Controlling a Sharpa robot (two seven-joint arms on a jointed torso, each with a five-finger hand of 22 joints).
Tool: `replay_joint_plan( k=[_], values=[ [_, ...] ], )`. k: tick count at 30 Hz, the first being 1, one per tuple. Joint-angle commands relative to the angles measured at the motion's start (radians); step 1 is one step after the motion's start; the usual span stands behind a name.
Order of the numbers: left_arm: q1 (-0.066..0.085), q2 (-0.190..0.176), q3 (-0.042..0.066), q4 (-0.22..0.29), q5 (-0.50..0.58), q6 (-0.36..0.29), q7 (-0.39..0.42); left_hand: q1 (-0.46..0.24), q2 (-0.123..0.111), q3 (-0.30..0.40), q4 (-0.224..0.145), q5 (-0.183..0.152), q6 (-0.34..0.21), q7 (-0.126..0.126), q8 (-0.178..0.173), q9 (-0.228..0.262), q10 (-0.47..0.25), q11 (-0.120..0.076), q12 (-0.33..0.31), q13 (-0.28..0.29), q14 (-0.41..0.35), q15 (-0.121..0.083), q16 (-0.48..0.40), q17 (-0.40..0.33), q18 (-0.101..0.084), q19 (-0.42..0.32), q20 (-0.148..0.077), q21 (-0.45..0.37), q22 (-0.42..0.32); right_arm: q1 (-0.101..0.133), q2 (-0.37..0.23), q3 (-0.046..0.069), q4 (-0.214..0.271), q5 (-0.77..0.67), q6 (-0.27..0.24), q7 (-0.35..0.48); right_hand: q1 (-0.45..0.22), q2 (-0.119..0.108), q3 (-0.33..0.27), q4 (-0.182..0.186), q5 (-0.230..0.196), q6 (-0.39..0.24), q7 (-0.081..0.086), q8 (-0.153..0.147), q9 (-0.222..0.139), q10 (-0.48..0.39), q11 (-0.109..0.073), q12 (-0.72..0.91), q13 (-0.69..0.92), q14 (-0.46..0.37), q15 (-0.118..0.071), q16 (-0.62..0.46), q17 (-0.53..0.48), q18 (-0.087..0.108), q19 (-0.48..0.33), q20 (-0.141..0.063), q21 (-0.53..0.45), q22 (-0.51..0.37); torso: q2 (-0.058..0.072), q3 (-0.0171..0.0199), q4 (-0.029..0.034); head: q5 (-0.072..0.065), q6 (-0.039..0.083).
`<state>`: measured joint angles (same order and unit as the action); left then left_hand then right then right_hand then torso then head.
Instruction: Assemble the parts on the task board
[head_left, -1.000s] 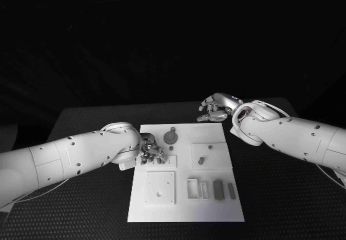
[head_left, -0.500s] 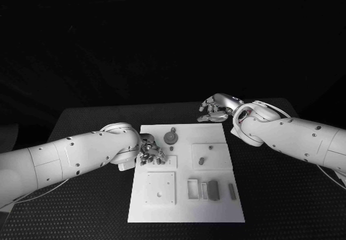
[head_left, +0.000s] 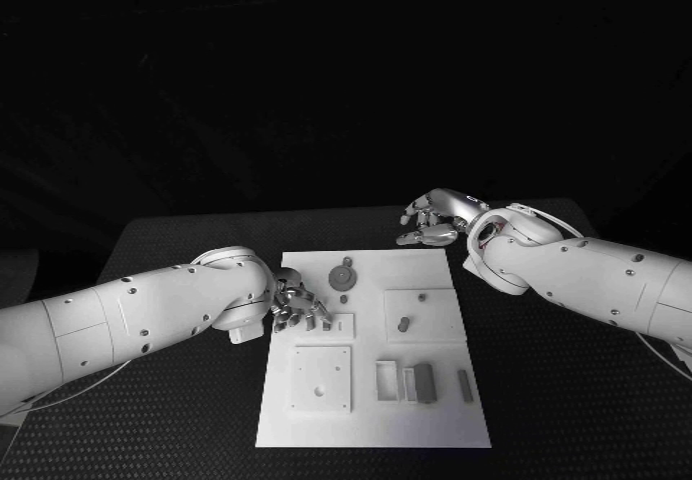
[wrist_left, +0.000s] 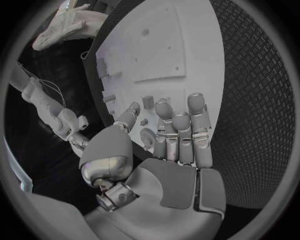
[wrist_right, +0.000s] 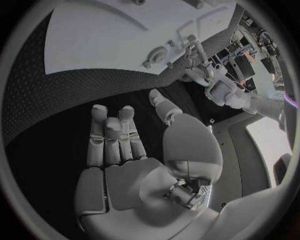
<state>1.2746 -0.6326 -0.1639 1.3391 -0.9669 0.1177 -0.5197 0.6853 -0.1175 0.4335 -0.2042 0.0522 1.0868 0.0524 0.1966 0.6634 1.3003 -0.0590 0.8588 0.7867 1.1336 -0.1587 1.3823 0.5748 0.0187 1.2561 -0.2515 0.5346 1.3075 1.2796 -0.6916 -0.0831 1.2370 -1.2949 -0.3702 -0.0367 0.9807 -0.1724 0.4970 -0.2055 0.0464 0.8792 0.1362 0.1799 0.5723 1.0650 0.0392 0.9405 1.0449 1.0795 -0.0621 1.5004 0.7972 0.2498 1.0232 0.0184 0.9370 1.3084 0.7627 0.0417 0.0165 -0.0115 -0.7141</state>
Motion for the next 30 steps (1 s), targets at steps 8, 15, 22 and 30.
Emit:
replay_joint_plan(
  k=[8,15,22,30],
  values=[
    [0.01,-0.019,0.042,0.021,0.01,-0.005,-0.002,-0.01,-0.002,-0.009,-0.001,-0.003,-0.004,0.005,0.004,0.001,-0.006,0.002,0.005,-0.001,-0.004,-0.004,0.004,-0.001,0.022,-0.001,-0.006,-0.003,0.016,0.0,0.0,0.0,-0.003,-0.004,0.008,0.008,-0.009,-0.002,0.001,0.008,0.003,-0.015,0.019,0.003,-0.002,-0.004,0.002,0.006,-0.002,0.003,-0.003,0.001,-0.002,0.012,0.002,-0.005,-0.003,0.014,-0.001,-0.0013,0.0011,0.004,0.008],
    [0.045,-0.036,0.049,0.018,0.01,0.012,-0.004,-0.008,0.006,-0.009,-0.003,-0.003,-0.006,0.005,0.004,0.001,-0.007,0.002,0.005,-0.001,-0.004,-0.004,0.003,-0.002,0.022,-0.001,-0.006,-0.004,0.015,0.0,0.0,0.0,-0.003,-0.003,0.009,0.008,-0.01,-0.002,0.001,0.009,0.003,-0.015,0.019,0.003,-0.002,-0.004,0.002,0.007,-0.002,0.003,-0.003,0.001,-0.002,0.012,0.002,-0.005,-0.003,0.014,0.0,-0.0006,0.002,0.008,0.014],
    [0.063,-0.029,0.049,-0.05,-0.026,0.033,-0.007,0.034,0.059,-0.001,-0.035,0.01,-0.019,0.011,-0.001,-0.003,-0.017,0.008,-0.005,-0.008,-0.014,0.002,-0.006,-0.011,0.019,-0.011,0.0,-0.013,0.013,0.0,-0.001,0.0,-0.004,-0.002,0.01,0.008,-0.009,-0.002,0.001,0.009,0.003,-0.015,0.019,0.003,-0.002,-0.004,0.002,0.007,-0.003,0.003,-0.003,0.001,-0.002,0.012,0.002,-0.005,-0.003,0.014,0.001,-0.0011,0.0005,0.008,0.016],
    [0.072,0.009,0.049,-0.164,-0.102,0.037,-0.006,0.036,0.062,-0.009,-0.045,0.02,-0.033,0.017,-0.007,-0.008,-0.025,0.014,-0.014,-0.015,-0.021,0.008,-0.014,-0.019,0.016,-0.019,0.005,-0.022,0.01,0.0,-0.002,0.0,-0.004,-0.002,0.01,0.008,-0.009,-0.002,0.001,0.009,0.003,-0.015,0.019,0.003,-0.002,-0.004,0.002,0.007,-0.003,0.003,-0.003,0.001,-0.002,0.012,0.002,-0.005,-0.003,0.014,0.001,0.0,-0.0011,0.008,0.019]
  ],
)
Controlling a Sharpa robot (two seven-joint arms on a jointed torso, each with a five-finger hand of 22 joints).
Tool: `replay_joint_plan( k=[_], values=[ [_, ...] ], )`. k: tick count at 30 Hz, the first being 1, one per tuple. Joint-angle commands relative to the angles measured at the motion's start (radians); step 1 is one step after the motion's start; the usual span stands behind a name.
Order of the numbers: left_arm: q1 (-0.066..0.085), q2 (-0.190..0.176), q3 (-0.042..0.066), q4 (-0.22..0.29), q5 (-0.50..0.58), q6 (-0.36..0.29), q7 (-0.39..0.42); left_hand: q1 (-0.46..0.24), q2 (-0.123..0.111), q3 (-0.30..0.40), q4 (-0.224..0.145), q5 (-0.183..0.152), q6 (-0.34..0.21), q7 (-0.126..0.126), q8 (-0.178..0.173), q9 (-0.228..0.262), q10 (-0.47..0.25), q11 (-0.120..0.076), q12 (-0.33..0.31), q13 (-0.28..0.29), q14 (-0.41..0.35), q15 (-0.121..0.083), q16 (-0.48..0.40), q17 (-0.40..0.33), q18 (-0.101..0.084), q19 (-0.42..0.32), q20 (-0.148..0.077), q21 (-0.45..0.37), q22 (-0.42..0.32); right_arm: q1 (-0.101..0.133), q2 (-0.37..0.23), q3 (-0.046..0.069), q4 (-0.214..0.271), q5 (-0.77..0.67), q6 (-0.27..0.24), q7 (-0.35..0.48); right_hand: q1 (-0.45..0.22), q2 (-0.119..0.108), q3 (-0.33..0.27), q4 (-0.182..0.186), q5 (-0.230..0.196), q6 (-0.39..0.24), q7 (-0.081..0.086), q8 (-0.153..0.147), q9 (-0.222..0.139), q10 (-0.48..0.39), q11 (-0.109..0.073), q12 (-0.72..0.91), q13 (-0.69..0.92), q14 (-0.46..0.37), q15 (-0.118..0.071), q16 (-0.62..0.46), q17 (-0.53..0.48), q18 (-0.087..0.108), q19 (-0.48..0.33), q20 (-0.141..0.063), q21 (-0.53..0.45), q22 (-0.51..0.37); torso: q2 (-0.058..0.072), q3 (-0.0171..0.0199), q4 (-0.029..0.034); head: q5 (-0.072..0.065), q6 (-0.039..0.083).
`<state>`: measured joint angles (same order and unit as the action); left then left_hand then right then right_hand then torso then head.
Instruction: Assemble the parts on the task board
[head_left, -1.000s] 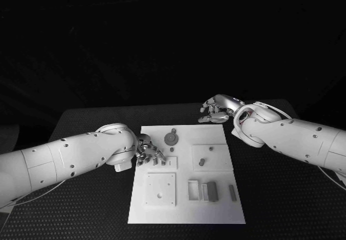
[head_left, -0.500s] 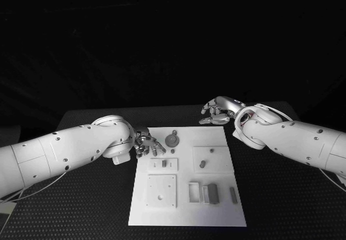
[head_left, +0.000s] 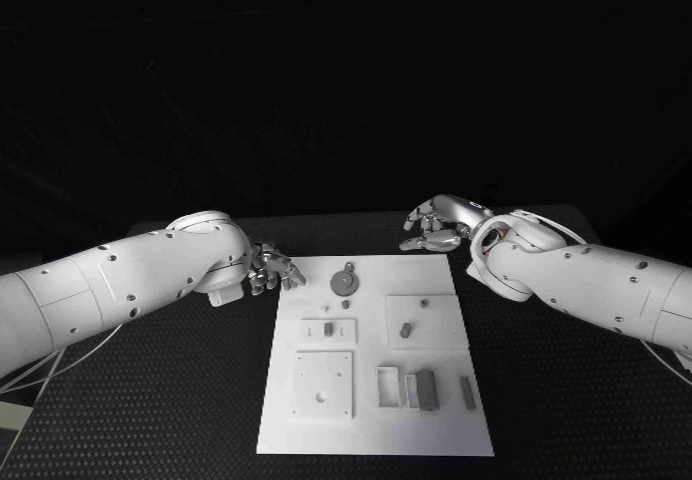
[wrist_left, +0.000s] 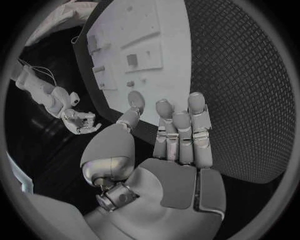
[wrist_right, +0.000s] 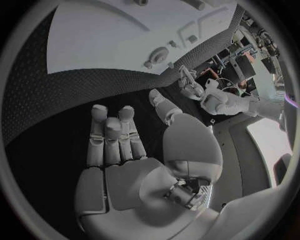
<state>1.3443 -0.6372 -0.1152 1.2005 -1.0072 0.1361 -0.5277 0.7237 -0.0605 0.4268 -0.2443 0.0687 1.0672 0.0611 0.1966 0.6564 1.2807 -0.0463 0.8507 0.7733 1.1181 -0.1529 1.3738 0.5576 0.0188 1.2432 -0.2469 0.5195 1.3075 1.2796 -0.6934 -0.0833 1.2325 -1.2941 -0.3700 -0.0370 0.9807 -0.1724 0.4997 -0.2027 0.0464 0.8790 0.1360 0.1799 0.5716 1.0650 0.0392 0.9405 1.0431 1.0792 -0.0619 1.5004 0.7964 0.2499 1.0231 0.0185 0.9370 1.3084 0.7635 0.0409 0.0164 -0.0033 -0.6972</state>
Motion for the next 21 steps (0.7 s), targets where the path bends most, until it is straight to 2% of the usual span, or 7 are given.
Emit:
replay_joint_plan(
  k=[1,11,15,21],
  values=[
    [0.003,0.018,0.001,-0.035,-0.066,0.019,0.003,-0.004,0.004,-0.003,-0.004,0.003,-0.014,0.009,-0.007,-0.002,-0.006,0.002,-0.007,-0.002,-0.006,0.002,-0.006,-0.002,0.016,-0.006,0.001,-0.008,0.009,0.0,0.0,0.001,0.0,-0.003,0.009,0.008,-0.009,-0.002,-0.001,0.006,0.003,-0.015,0.019,0.003,-0.001,-0.004,0.002,0.007,-0.001,0.004,-0.003,0.001,-0.001,0.012,0.002,-0.006,-0.003,0.014,0.0,0.0003,-0.001,0.0,0.002],
    [0.002,0.065,0.001,-0.131,-0.094,0.0,0.013,-0.008,0.001,-0.006,-0.002,0.001,-0.015,0.009,-0.008,-0.002,-0.006,0.003,-0.008,-0.003,-0.006,0.003,-0.007,-0.003,0.016,-0.006,0.001,-0.009,0.009,-0.001,0.003,0.001,-0.002,-0.003,0.009,0.009,-0.009,-0.002,-0.001,0.007,0.003,-0.016,0.019,0.003,-0.001,-0.004,0.002,0.007,-0.002,0.004,-0.003,0.001,-0.001,0.012,0.002,-0.006,-0.003,0.014,0.002,-0.0002,-0.0031,0.001,0.008],
    [0.002,0.079,0.001,-0.166,-0.105,-0.004,0.018,-0.011,-0.002,-0.007,-0.001,-0.003,-0.019,0.01,-0.01,-0.004,-0.006,0.003,-0.008,-0.003,-0.006,0.003,-0.007,-0.004,0.016,-0.006,0.002,-0.01,0.008,-0.001,0.004,0.001,-0.001,-0.003,0.009,0.009,-0.009,-0.002,-0.001,0.007,0.003,-0.016,0.019,0.003,-0.001,-0.004,0.002,0.008,-0.002,0.004,-0.003,0.002,-0.001,0.012,0.002,-0.006,-0.004,0.014,0.001,0.0012,-0.0028,0.0,0.011],
    [0.001,0.1,0.0,-0.203,-0.105,0.009,0.026,-0.012,-0.002,-0.007,0.0,-0.005,-0.022,0.011,-0.011,-0.004,-0.007,0.004,-0.008,-0.004,-0.006,0.004,-0.007,-0.004,0.017,-0.006,0.002,-0.011,0.008,-0.001,0.006,0.001,-0.002,-0.003,0.009,0.009,-0.009,-0.002,-0.001,0.007,0.003,-0.016,0.019,0.003,-0.002,-0.004,0.002,0.008,-0.002,0.004,-0.003,0.002,-0.001,0.012,0.002,-0.006,-0.004,0.015,0.002,0.0003,-0.0043,-0.001,0.012]
  ],
)
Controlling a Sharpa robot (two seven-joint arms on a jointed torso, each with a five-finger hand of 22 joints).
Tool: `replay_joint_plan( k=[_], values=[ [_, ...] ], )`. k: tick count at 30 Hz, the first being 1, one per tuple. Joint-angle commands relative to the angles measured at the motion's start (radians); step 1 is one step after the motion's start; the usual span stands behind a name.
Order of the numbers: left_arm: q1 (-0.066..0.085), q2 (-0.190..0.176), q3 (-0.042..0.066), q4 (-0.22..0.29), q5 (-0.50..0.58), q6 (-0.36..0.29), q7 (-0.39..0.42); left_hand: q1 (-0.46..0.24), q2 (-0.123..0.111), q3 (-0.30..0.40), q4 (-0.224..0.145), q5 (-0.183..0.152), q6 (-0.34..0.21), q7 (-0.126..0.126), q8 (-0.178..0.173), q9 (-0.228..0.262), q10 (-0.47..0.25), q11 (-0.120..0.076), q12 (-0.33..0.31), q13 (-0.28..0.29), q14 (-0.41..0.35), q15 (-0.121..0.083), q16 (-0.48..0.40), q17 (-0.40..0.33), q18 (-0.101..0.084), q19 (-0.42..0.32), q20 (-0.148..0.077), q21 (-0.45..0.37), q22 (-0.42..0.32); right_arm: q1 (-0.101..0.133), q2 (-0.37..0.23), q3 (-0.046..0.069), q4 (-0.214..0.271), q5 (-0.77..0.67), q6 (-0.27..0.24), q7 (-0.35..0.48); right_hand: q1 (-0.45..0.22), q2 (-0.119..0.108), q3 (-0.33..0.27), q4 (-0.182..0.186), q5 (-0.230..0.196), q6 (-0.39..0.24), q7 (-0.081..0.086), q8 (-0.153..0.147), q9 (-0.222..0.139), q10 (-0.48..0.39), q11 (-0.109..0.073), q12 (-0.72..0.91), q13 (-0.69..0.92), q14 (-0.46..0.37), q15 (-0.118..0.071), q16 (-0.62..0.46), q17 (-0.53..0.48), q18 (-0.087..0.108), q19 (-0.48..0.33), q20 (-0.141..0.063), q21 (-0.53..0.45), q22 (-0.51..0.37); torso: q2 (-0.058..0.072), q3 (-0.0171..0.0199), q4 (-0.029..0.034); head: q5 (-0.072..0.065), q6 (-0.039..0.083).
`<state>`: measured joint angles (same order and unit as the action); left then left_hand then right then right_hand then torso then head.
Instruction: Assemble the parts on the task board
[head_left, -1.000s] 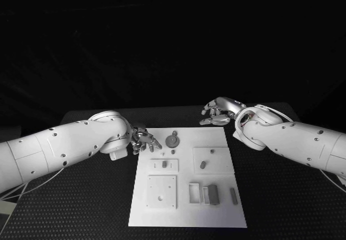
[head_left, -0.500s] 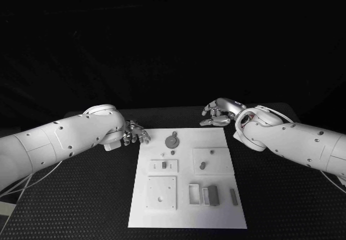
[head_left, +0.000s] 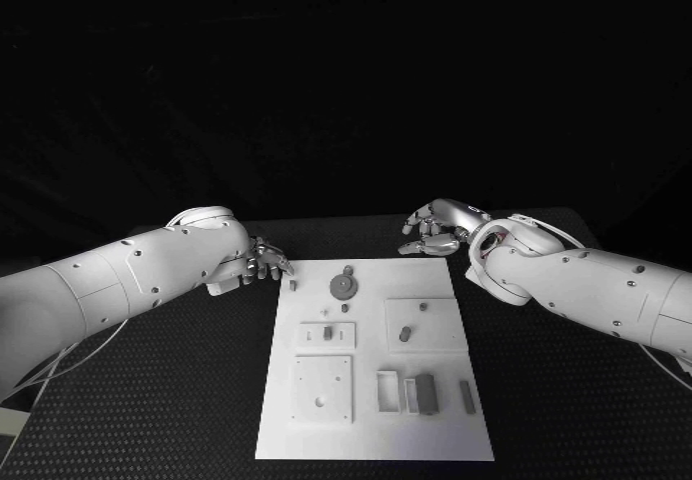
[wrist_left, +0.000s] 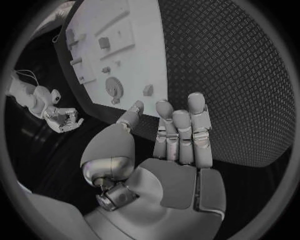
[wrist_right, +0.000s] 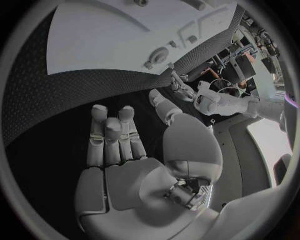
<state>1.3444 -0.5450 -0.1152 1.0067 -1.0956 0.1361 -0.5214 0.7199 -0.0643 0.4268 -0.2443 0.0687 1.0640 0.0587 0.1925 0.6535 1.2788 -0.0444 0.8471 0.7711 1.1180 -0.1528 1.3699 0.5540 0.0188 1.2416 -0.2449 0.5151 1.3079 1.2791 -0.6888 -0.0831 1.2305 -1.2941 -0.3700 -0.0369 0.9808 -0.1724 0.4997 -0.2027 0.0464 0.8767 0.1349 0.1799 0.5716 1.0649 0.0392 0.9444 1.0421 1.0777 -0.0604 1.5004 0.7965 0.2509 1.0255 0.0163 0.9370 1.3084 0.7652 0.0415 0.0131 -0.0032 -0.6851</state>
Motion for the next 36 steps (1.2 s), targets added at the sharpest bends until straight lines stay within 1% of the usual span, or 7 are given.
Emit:
replay_joint_plan(
  k=[1,7,12,17,21,28,36],
  values=[
    [0.0,0.011,0.0,-0.013,-0.017,0.011,0.021,-0.008,0.002,-0.007,0.001,-0.005,-0.019,0.013,-0.007,-0.002,-0.005,0.002,-0.004,-0.002,-0.006,0.004,-0.004,-0.001,0.017,-0.004,0.0,-0.007,0.007,-0.001,0.002,0.0,0.001,-0.003,0.009,0.009,-0.009,-0.002,-0.001,0.007,0.003,-0.013,0.02,0.003,-0.002,-0.004,0.002,0.004,-0.002,0.005,-0.005,0.002,-0.001,0.011,0.0,-0.004,-0.004,0.014,0.0,-0.0002,-0.0006,-0.002,0.0],
    [-0.006,0.024,0.0,-0.018,-0.005,0.026,0.032,-0.008,0.004,-0.007,0.001,-0.006,-0.019,0.014,-0.007,-0.002,-0.005,0.002,-0.005,-0.002,-0.006,0.004,-0.004,-0.001,0.017,-0.004,0.0,-0.008,0.007,-0.001,0.002,0.0,0.002,-0.003,0.009,0.009,-0.009,-0.002,-0.001,0.007,0.003,-0.013,0.02,0.003,-0.002,-0.004,0.002,0.004,-0.002,0.005,-0.005,0.002,-0.001,0.011,0.0,-0.004,-0.004,0.015,0.0,0.0004,0.0008,-0.006,-0.005],
    [-0.008,0.034,0.0,-0.022,-0.005,0.026,0.036,-0.009,0.005,-0.007,0.003,-0.006,-0.02,0.014,-0.007,-0.002,-0.005,0.003,-0.004,-0.002,-0.006,0.004,-0.003,-0.002,0.017,-0.004,0.0,-0.008,0.007,-0.001,0.003,0.0,0.002,-0.003,0.009,0.009,-0.009,-0.001,-0.001,0.007,0.003,-0.014,0.02,0.003,-0.002,-0.004,0.002,0.004,-0.002,0.005,-0.005,0.002,-0.001,0.011,0.0,-0.004,-0.004,0.015,-0.001,0.0004,0.0014,-0.008,-0.005],
    [-0.016,0.048,0.0,-0.04,-0.005,0.033,0.036,-0.009,0.007,-0.006,0.003,-0.006,-0.02,0.014,-0.007,-0.002,-0.004,0.003,-0.004,-0.002,-0.005,0.004,-0.003,-0.002,0.018,-0.003,0.0,-0.008,0.007,-0.001,0.004,0.0,0.003,-0.003,0.009,0.008,-0.009,-0.001,-0.001,0.007,0.003,-0.014,0.02,0.003,-0.002,-0.004,0.002,0.004,-0.002,0.005,-0.005,0.002,-0.001,0.011,0.0,-0.004,-0.004,0.015,-0.002,0.0015,0.0021,-0.008,-0.006],
    [-0.022,0.053,0.0,-0.049,-0.005,0.035,0.037,-0.008,0.008,-0.006,0.003,-0.006,-0.02,0.014,-0.007,-0.003,-0.004,0.003,-0.004,-0.002,-0.005,0.004,-0.003,-0.002,0.018,-0.003,0.0,-0.009,0.007,-0.001,0.003,0.0,0.003,-0.003,0.008,0.008,-0.009,-0.001,-0.001,0.007,0.003,-0.014,0.02,0.003,-0.002,-0.004,0.002,0.004,-0.002,0.005,-0.004,0.002,-0.001,0.011,0.0,-0.004,-0.004,0.015,-0.002,0.001,0.0017,-0.008,-0.006],
    [-0.023,0.057,0.0,-0.056,-0.006,0.043,0.039,-0.006,0.009,-0.005,0.002,-0.006,-0.021,0.014,-0.007,-0.003,-0.005,0.003,-0.003,-0.002,-0.005,0.004,-0.002,-0.002,0.018,-0.003,0.0,-0.009,0.007,-0.001,0.004,0.0,0.003,-0.003,0.009,0.009,-0.009,-0.002,-0.001,0.007,0.003,-0.014,0.02,0.004,-0.002,-0.004,0.002,0.004,-0.002,0.005,-0.004,0.002,-0.001,0.011,0.0,-0.004,-0.004,0.015,-0.002,0.0011,0.002,-0.011,-0.007],
    [-0.03,0.064,0.0,-0.064,-0.006,0.047,0.046,-0.005,0.011,-0.005,0.002,-0.006,-0.021,0.014,-0.007,-0.003,-0.005,0.003,-0.003,-0.002,-0.005,0.005,-0.002,-0.003,0.018,-0.003,0.0,-0.009,0.007,-0.001,0.004,0.0,0.004,-0.003,0.009,0.009,-0.009,-0.001,0.0,0.008,0.003,-0.014,0.02,0.004,-0.002,-0.004,0.002,0.005,-0.003,0.005,-0.004,0.002,-0.001,0.011,0.0,-0.004,-0.004,0.015,-0.002,-0.0003,0.0026,-0.011,-0.009]
  ],
)
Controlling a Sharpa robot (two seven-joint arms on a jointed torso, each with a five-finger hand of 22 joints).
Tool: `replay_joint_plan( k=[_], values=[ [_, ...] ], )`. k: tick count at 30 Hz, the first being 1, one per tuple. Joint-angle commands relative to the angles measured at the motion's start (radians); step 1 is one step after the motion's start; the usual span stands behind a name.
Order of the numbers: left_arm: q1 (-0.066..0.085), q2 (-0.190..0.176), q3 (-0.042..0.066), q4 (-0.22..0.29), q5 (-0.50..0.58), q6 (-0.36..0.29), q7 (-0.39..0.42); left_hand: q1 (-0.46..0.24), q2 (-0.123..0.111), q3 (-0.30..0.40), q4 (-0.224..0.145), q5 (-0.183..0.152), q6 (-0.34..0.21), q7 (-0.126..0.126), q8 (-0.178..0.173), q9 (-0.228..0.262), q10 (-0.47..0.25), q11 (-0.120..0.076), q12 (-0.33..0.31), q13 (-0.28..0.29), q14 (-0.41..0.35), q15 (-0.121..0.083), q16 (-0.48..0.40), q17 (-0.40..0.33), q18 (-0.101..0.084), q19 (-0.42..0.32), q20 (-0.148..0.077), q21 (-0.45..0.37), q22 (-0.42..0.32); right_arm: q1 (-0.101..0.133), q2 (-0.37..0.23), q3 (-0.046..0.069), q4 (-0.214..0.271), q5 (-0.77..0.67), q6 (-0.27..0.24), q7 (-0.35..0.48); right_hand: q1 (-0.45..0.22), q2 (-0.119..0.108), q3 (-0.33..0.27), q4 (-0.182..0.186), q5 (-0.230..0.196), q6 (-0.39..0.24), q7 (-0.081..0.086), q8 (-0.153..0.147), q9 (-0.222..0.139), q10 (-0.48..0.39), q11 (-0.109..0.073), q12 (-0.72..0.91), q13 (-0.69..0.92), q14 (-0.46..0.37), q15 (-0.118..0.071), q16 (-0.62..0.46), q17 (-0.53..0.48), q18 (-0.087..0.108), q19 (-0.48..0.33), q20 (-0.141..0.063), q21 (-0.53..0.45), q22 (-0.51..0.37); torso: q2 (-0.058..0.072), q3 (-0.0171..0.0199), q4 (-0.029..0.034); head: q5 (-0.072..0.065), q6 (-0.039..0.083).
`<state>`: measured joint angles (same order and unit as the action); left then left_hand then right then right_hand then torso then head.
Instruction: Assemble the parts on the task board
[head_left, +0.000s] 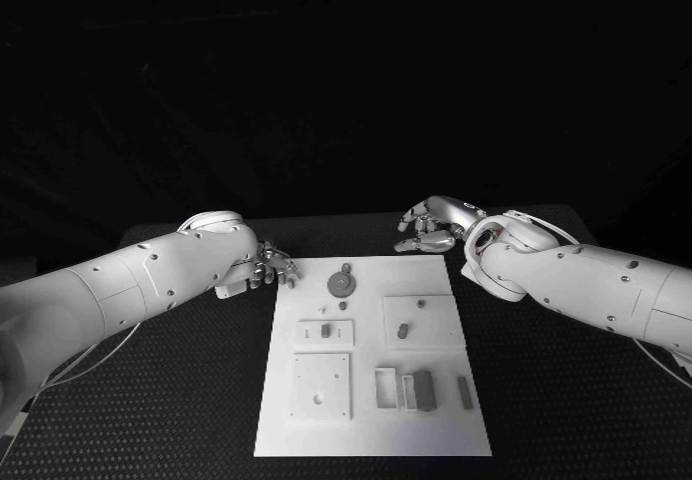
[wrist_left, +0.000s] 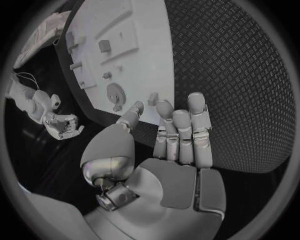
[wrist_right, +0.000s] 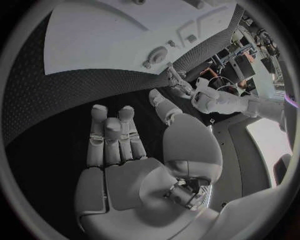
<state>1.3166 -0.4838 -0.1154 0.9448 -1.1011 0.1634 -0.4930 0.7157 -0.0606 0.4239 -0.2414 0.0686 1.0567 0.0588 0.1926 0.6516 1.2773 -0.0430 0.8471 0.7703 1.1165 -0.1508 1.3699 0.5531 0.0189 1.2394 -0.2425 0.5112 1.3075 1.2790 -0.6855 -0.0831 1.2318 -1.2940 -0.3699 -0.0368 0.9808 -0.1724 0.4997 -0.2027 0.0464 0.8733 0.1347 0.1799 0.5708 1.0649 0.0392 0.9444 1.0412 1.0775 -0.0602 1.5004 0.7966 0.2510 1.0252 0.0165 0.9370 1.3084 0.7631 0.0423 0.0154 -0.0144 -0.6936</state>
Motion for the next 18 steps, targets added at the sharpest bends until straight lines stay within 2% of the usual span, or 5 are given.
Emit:
replay_joint_plan(
  k=[1,13,16,18],
  values=[
    [-0.002,0.004,0.0,-0.003,0.0,0.02,0.018,-0.001,0.007,-0.002,-0.001,-0.006,-0.014,0.014,-0.007,-0.001,-0.003,0.001,-0.003,-0.001,-0.004,0.003,-0.002,-0.002,0.018,0.0,-0.002,-0.005,0.007,-0.001,0.0,0.0,0.003,-0.003,0.009,0.008,-0.009,-0.001,0.0,0.008,0.003,-0.01,0.02,0.004,-0.001,-0.004,0.002,0.005,-0.002,0.006,-0.005,0.002,-0.002,0.011,0.0,-0.004,-0.004,0.015,0.001,-0.0011,0.0,-0.001,-0.002],
    [-0.004,0.006,0.0,-0.013,0.005,0.031,0.023,0.009,0.022,0.0,-0.007,-0.005,-0.014,0.015,-0.005,-0.002,-0.005,0.002,-0.002,-0.001,-0.004,0.003,-0.001,-0.003,0.019,0.001,-0.001,-0.007,0.008,-0.001,-0.001,0.0,0.005,-0.003,0.009,0.008,-0.009,-0.001,0.0,0.008,0.003,-0.01,0.02,0.004,-0.001,-0.005,0.002,0.005,-0.002,0.006,-0.005,0.002,-0.002,0.011,0.0,-0.004,-0.004,0.015,0.0,-0.0004,0.0013,-0.004,-0.002],
    [-0.005,0.008,0.0,-0.017,0.009,0.029,0.024,0.012,0.032,-0.001,-0.009,-0.005,-0.014,0.015,-0.004,-0.002,-0.005,0.002,-0.001,-0.001,-0.004,0.003,0.0,-0.004,0.019,0.001,0.0,-0.007,0.009,0.0,-0.001,0.0,0.005,-0.003,0.009,0.008,-0.009,-0.001,0.0,0.008,0.003,-0.01,0.02,0.004,-0.001,-0.005,0.002,0.005,-0.002,0.006,-0.005,0.002,-0.002,0.011,0.0,-0.004,-0.004,0.015,0.0,-0.0008,0.0012,-0.004,-0.002],
    [-0.007,0.011,0.0,-0.02,0.013,0.032,0.027,0.016,0.046,-0.002,-0.013,-0.004,-0.014,0.015,-0.004,-0.003,-0.005,0.003,0.0,-0.001,-0.004,0.004,0.001,-0.005,0.018,0.001,0.0,-0.008,0.009,0.0,-0.001,0.0,0.005,-0.003,0.009,0.008,-0.009,-0.001,0.0,0.008,0.003,-0.01,0.02,0.004,-0.001,-0.005,0.002,0.005,-0.002,0.006,-0.005,0.002,-0.002,0.011,0.0,-0.004,-0.004,0.015,0.0,-0.0007,0.0006,-0.003,-0.003]
  ],
)
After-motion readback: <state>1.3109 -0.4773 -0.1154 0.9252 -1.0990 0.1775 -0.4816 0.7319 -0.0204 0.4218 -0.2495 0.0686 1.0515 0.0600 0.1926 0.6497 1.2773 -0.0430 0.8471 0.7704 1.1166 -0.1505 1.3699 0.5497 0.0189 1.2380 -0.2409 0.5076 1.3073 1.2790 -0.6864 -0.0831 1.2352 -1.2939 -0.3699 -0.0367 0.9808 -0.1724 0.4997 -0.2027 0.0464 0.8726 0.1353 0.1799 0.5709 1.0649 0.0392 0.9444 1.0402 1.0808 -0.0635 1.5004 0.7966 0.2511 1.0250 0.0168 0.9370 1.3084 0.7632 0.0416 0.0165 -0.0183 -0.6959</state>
